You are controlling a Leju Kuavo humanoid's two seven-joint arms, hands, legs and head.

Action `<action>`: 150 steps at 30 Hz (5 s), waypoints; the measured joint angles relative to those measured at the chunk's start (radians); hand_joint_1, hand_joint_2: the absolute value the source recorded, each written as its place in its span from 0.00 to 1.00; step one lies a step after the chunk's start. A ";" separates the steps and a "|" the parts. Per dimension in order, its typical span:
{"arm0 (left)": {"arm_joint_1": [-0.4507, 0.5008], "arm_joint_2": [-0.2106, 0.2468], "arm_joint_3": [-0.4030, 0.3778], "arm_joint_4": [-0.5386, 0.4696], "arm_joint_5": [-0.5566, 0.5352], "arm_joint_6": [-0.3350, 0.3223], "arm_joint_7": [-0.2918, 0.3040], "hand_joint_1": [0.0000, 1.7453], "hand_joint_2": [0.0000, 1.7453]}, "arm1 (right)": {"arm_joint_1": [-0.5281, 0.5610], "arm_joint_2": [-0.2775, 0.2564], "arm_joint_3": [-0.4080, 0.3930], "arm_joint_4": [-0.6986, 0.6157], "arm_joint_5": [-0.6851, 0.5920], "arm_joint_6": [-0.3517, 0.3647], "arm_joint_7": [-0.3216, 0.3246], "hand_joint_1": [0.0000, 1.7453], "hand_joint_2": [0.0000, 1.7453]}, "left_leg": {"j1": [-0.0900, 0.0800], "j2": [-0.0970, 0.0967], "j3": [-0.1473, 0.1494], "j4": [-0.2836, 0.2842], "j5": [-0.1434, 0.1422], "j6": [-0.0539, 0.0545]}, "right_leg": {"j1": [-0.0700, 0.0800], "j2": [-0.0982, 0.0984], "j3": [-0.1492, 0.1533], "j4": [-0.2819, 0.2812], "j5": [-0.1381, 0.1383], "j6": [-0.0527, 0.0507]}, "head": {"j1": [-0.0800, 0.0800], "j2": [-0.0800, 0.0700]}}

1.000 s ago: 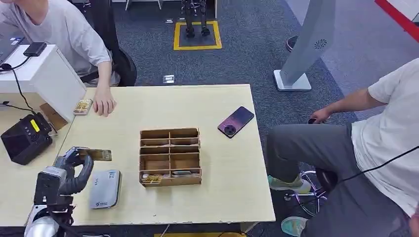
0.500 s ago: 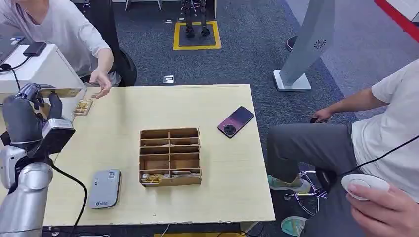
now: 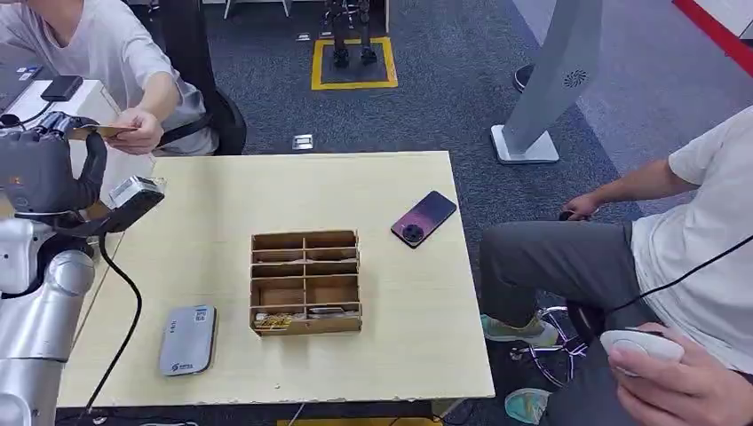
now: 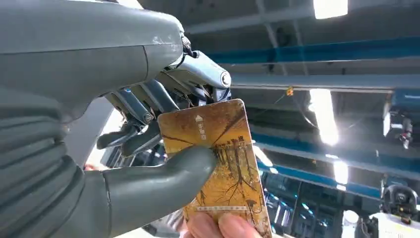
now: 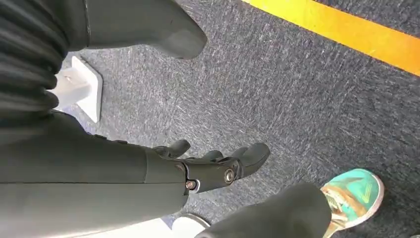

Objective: Pass the card to the sensor for recognition and then transmit it.

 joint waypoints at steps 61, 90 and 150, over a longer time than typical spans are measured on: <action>0.186 -0.016 -0.573 -0.480 0.106 -0.473 -0.051 0.00 1.00 | 0.034 -0.008 0.006 0.001 -0.100 -0.009 -0.018 0.00 1.00 | 0.000 0.000 -0.001 0.000 0.000 0.001 | 0.000 0.000 -0.001 0.000 0.000 0.001 | 0.000 0.000; 0.197 0.016 -0.654 -0.289 -0.132 -0.328 0.070 0.00 1.00 | 0.034 -0.008 0.020 0.001 -0.119 -0.011 -0.030 0.00 1.00 | 0.000 0.000 -0.002 0.000 0.000 0.001 | 0.000 0.000 -0.001 0.000 0.000 0.001 | 0.000 0.000; 0.197 -0.028 -0.552 -0.158 0.041 -0.508 0.144 0.00 1.00 | 0.037 -0.003 0.035 0.001 -0.161 -0.030 -0.047 0.00 1.00 | 0.000 0.000 -0.001 0.000 0.000 0.001 | 0.000 0.000 -0.001 0.000 0.000 0.001 | 0.000 0.000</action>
